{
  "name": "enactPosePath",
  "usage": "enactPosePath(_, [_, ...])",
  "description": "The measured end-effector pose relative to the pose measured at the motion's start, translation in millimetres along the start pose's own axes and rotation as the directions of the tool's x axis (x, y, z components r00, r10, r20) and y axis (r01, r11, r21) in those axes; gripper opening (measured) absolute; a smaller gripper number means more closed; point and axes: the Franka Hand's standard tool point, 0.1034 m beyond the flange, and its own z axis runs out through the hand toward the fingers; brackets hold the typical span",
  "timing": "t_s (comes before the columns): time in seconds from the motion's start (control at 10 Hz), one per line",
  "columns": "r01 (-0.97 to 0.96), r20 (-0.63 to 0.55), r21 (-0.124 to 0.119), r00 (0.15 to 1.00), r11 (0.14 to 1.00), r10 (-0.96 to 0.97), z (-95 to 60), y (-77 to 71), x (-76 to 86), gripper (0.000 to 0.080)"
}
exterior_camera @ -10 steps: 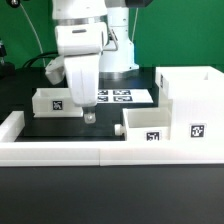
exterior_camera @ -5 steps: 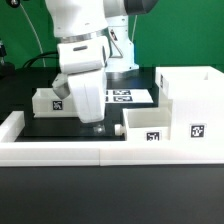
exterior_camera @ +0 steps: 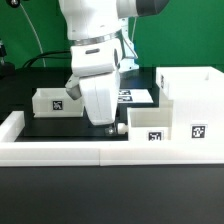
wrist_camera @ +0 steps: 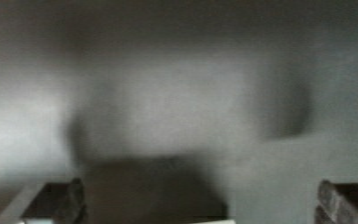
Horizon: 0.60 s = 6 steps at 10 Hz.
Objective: Assemble drawer
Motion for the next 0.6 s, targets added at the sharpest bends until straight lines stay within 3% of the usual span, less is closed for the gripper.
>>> enactPosePath(0.6, [0.088, 0.041, -0.017, 0.995, 0.996, -0.087, 3.4, 2.3, 3.5, 0.0649])
